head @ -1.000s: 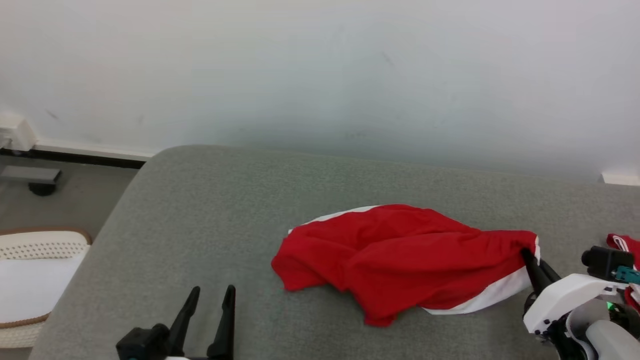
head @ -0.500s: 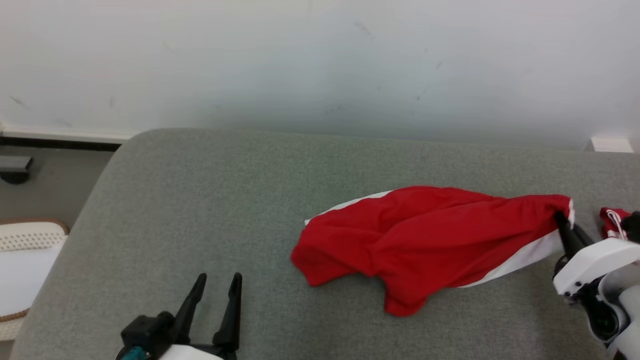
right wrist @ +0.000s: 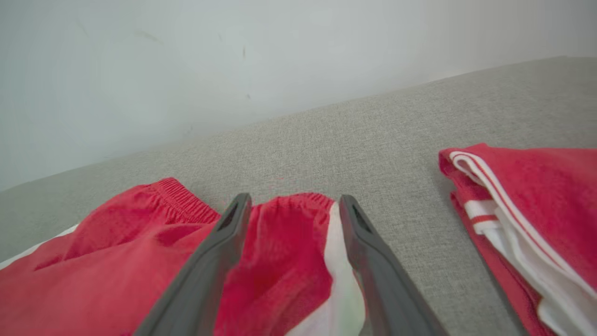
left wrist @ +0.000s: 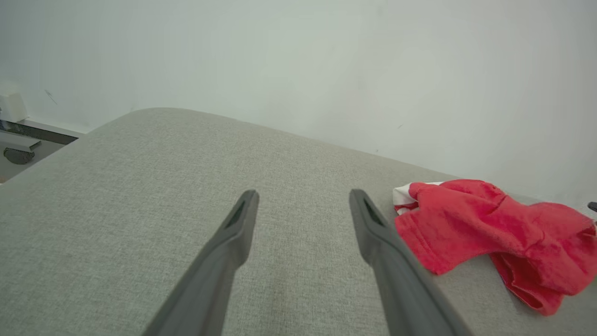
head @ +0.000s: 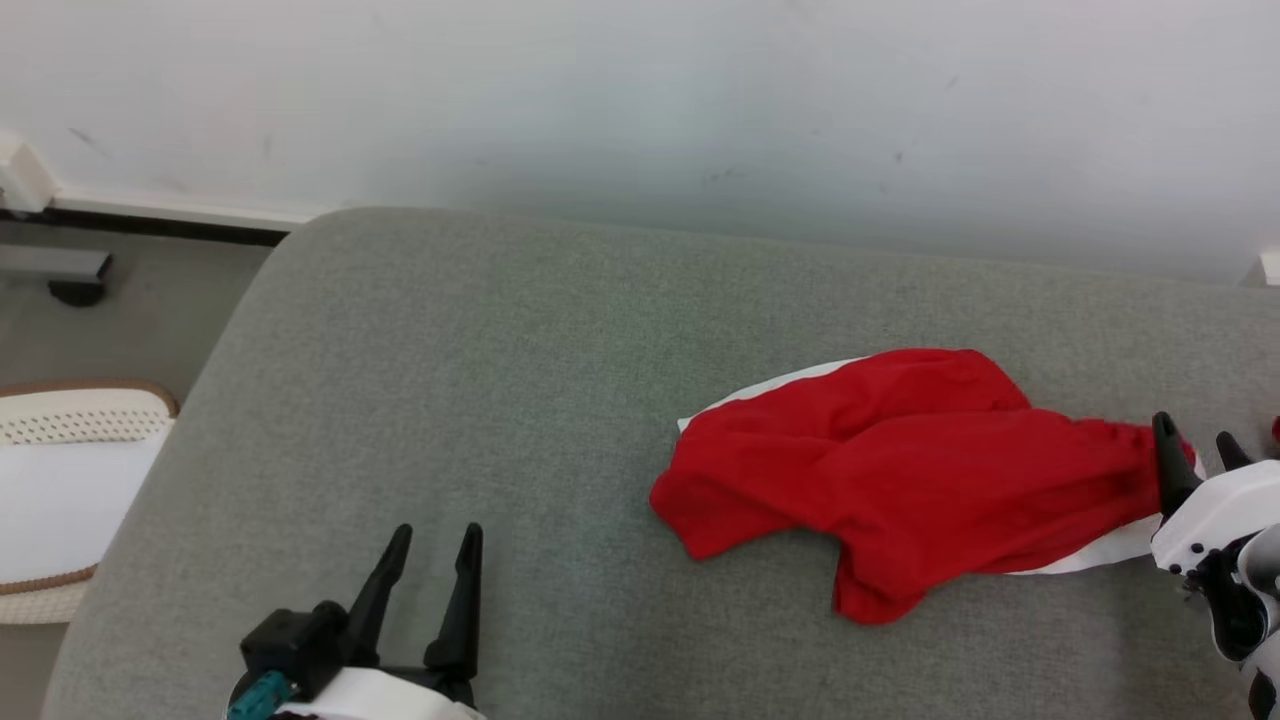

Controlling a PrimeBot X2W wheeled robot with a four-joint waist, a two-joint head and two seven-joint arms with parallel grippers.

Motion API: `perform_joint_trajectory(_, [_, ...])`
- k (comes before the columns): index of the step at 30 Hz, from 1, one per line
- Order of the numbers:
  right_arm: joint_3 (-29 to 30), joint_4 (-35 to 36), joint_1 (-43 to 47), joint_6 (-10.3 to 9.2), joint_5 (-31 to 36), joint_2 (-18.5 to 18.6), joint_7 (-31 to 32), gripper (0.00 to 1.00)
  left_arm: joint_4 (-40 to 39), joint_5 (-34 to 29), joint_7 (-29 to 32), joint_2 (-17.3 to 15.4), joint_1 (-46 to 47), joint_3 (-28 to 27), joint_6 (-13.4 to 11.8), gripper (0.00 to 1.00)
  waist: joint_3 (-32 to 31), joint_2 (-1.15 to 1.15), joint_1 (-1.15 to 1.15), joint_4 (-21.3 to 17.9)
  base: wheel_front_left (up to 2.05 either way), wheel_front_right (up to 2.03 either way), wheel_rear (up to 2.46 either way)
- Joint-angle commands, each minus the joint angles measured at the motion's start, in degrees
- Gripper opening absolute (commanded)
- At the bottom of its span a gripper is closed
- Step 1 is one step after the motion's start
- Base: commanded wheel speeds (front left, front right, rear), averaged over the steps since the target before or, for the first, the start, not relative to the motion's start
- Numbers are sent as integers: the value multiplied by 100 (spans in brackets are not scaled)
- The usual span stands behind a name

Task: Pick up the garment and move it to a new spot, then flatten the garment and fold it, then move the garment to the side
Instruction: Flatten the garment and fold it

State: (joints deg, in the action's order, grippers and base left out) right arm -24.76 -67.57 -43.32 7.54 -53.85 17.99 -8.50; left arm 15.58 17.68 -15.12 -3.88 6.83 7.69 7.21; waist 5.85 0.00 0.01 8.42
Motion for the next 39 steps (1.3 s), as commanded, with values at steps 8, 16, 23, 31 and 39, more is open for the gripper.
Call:
perform_joint_trajectory(8, [-245, 322, 225, -12, 281, -162, -573, 100, -29, -164, 0, 7, -215, 41, 27, 100, -603, 0, -1, -494, 0, 0, 0])
perform_joint_trajectory(16, [-112, 2059, 975, -12, 841, -119, -666, 100, -81, -164, 0, 25, -326, -1, 18, 100, -762, 0, -1, -971, 0, 0, 0])
perform_joint_trajectory(23, [814, 3779, 2276, -12, 1928, -293, -665, 100, -97, -155, 0, 45, -349, 32, 21, 100, -792, 0, -1, -1296, 0, 0, 0])
perform_joint_trajectory(31, [1450, 4904, 3497, -12, 2559, -827, -666, 100, -30, -89, 0, 68, -311, 210, 26, 100, -745, 0, -1, -1590, 0, 0, 0])
perform_joint_trajectory(39, [1469, 5105, 3667, -12, 2772, -991, -664, 100, 236, -29, 2, 73, -142, 595, 31, 100, -729, 0, -1, -1850, 0, 0, 0])
